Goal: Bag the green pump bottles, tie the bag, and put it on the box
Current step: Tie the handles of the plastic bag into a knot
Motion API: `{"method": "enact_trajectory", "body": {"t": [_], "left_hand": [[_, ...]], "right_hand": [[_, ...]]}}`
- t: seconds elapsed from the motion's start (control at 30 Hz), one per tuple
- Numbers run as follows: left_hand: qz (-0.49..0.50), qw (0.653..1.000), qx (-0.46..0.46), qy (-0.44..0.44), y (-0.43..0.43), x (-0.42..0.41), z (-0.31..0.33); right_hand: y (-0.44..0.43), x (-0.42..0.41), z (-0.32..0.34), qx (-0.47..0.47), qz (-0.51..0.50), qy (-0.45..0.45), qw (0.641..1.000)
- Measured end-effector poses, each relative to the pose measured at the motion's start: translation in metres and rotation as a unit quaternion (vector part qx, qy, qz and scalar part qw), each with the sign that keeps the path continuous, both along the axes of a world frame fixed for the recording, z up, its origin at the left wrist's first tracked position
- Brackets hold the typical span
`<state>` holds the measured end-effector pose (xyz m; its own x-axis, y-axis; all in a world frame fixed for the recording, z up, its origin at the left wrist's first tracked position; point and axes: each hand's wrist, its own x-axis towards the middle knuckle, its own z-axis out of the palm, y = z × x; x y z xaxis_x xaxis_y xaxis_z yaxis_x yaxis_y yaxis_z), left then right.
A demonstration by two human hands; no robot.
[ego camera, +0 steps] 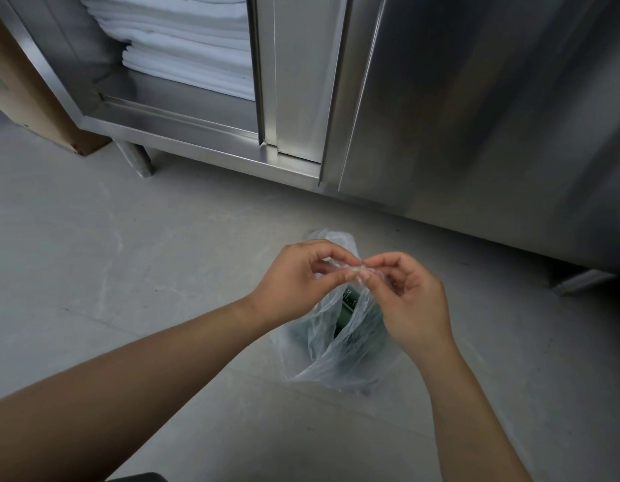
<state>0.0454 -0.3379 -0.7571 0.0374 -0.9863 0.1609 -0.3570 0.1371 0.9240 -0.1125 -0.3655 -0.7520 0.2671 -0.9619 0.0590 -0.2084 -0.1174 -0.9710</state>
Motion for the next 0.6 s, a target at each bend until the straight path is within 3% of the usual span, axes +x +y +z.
{"method": "enact_trajectory", "body": {"t": [0.13, 0.27, 0.6], "left_hand": [[-0.009, 0.998, -0.007, -0.060, -0.002, 0.003, -0.003], [0.010, 0.998, 0.001, -0.060, -0.001, 0.009, -0.005], [-0.021, 0.997, 0.037, -0.068, 0.001, 0.016, -0.002]], "right_hand": [[-0.004, -0.007, 0.000, 0.045, 0.044, -0.035, 0.997], [-0.003, -0.001, -0.001, 0.096, 0.073, -0.093, 0.988], [-0.005, 0.007, -0.008, 0.084, 0.056, -0.107, 0.989]]}}
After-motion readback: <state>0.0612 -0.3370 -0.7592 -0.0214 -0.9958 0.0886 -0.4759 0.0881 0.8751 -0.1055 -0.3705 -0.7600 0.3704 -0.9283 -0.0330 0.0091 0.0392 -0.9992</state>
